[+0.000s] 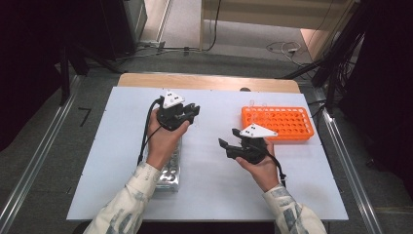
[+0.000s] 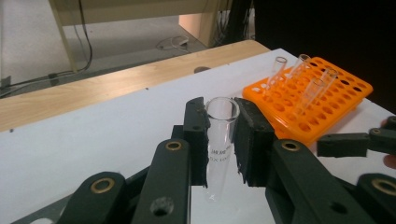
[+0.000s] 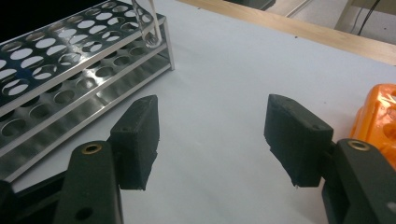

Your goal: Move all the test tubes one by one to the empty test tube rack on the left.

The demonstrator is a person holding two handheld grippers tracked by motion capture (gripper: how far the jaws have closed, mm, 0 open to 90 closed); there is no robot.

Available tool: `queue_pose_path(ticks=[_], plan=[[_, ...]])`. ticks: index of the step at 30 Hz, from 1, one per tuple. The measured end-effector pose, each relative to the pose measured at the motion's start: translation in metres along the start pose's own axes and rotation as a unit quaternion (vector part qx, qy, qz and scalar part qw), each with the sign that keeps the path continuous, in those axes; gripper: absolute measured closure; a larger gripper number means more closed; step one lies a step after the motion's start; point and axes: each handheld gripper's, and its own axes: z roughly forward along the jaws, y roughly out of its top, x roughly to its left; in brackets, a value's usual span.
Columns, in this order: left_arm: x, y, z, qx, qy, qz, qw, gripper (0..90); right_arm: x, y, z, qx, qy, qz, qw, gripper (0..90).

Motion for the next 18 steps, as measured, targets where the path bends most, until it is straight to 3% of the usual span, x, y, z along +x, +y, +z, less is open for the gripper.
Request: queue_pose_path(ticks=[9,18], plan=[[0.029,0.006,-0.009,-0.015,0.043,-0.018,0.9988,76.1,-0.004,-0.004,-0.002,0.001,-0.004,0.007,1.0,34.2],[0.043,0.004,-0.008,-0.016,0.067,-0.021,0.9974,76.0,-0.004,-0.005,-0.001,0.002,-0.003,0.007,1.0,34.2]])
